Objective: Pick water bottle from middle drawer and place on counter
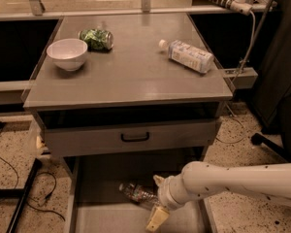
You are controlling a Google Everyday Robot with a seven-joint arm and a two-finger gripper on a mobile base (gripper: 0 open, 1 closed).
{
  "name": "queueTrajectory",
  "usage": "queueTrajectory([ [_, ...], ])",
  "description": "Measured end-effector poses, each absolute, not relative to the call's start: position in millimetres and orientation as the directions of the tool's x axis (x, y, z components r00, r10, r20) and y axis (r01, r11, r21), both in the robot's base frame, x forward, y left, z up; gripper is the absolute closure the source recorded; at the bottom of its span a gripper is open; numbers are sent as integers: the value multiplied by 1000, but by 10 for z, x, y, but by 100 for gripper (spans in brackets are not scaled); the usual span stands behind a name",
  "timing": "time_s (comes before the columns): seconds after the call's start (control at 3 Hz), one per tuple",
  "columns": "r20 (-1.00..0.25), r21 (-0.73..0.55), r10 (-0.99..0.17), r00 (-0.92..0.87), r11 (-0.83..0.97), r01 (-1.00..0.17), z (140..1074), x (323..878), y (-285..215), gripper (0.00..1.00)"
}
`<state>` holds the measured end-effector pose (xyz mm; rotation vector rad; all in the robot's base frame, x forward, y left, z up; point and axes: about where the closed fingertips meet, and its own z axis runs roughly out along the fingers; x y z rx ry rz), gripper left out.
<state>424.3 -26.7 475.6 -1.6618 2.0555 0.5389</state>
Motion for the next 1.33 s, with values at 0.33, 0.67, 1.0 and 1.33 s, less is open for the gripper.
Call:
queueTrajectory([
  [0.33,-576,0,-801,-166,203,-979,4310,4366,-83,0],
  [0.67,-560,-46,-811,-168,233,-971,4060,4577,-27,0],
  [1.0,-547,-98,-815,-189,287,-953,3960,4842,-102,0],
  [1.33,-543,-102,-807,-231,337,-936,3850,4929,-189,19],
])
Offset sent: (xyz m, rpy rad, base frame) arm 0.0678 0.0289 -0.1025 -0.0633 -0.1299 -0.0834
